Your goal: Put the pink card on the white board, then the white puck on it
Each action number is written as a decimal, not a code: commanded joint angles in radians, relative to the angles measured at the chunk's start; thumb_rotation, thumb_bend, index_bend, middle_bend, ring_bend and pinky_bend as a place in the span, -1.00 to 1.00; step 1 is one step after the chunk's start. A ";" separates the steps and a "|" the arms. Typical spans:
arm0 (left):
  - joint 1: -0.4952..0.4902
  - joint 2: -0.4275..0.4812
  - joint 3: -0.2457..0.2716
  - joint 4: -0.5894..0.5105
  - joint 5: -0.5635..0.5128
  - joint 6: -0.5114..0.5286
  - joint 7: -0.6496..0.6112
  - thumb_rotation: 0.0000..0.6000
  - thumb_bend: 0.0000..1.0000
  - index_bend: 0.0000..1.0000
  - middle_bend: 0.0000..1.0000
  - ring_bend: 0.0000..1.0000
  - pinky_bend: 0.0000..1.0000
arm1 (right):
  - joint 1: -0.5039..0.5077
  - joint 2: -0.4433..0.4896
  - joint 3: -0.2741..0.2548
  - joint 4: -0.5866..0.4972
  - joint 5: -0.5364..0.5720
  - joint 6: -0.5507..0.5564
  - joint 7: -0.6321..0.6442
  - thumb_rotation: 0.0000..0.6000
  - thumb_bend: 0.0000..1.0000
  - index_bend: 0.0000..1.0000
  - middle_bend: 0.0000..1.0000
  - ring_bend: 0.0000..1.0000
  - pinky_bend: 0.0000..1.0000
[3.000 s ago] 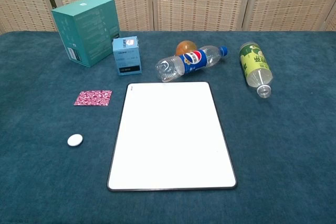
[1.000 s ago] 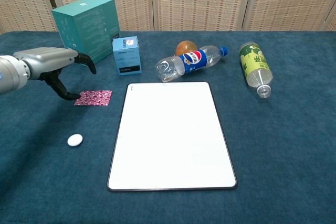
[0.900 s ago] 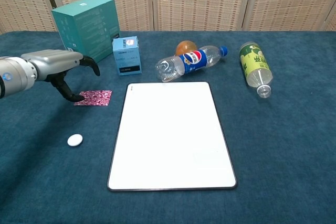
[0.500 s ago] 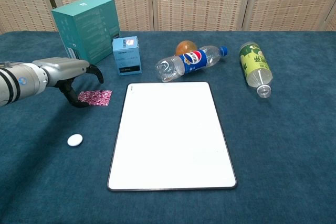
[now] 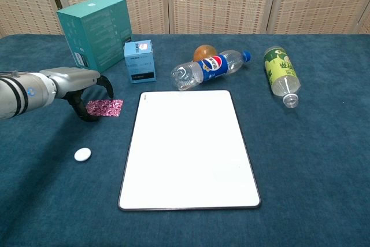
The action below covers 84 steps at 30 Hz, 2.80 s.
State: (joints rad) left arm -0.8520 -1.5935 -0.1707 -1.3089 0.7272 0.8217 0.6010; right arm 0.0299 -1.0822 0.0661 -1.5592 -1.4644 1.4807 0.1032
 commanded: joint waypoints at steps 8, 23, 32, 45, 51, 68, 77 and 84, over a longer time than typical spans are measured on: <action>-0.012 -0.008 0.014 0.014 -0.017 0.004 -0.010 1.00 -0.32 -0.39 -0.75 -0.81 -1.00 | -0.002 0.000 0.000 0.001 0.003 0.000 0.001 1.00 -0.96 -0.86 -0.77 -0.82 -1.00; -0.018 -0.025 0.025 0.046 -0.012 0.010 -0.039 1.00 -0.31 -0.31 -0.75 -0.81 -1.00 | -0.003 -0.001 0.000 0.005 0.006 -0.004 0.004 1.00 -0.96 -0.86 -0.77 -0.82 -1.00; -0.014 -0.032 0.029 0.060 0.011 0.015 -0.061 1.00 -0.31 -0.25 -0.75 -0.79 -1.00 | -0.003 -0.002 0.000 0.003 0.005 -0.005 0.001 1.00 -0.96 -0.86 -0.77 -0.82 -1.00; -0.003 -0.005 0.028 0.013 0.083 0.044 -0.096 1.00 -0.31 -0.20 -0.75 -0.79 -1.00 | 0.001 -0.001 0.001 -0.004 0.006 -0.010 -0.007 1.00 -0.96 -0.86 -0.77 -0.82 -1.00; -0.005 0.020 0.024 -0.066 0.144 0.069 -0.105 1.00 -0.31 -0.20 -0.75 -0.79 -1.00 | 0.000 0.001 0.001 -0.009 0.005 -0.007 -0.012 1.00 -0.96 -0.86 -0.77 -0.82 -1.00; -0.072 -0.022 0.034 -0.182 0.223 0.062 -0.036 1.00 -0.31 -0.20 -0.75 -0.79 -1.00 | -0.009 0.003 0.000 -0.004 0.010 -0.001 -0.003 1.00 -0.96 -0.86 -0.77 -0.82 -1.00; -0.097 -0.057 0.042 -0.176 0.196 0.057 0.003 1.00 -0.33 -0.40 -0.75 -0.79 -1.00 | -0.012 0.002 0.000 0.006 0.008 0.002 0.011 1.00 -0.96 -0.86 -0.77 -0.82 -1.00; -0.091 -0.045 0.051 -0.204 0.209 0.080 0.002 1.00 -0.36 -0.64 -0.75 -0.80 -1.00 | -0.012 0.003 -0.001 0.007 0.004 0.004 0.015 1.00 -0.96 -0.86 -0.77 -0.82 -1.00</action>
State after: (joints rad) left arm -0.9454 -1.6432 -0.1217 -1.5072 0.9327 0.8969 0.6039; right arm 0.0175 -1.0794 0.0652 -1.5525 -1.4599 1.4842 0.1177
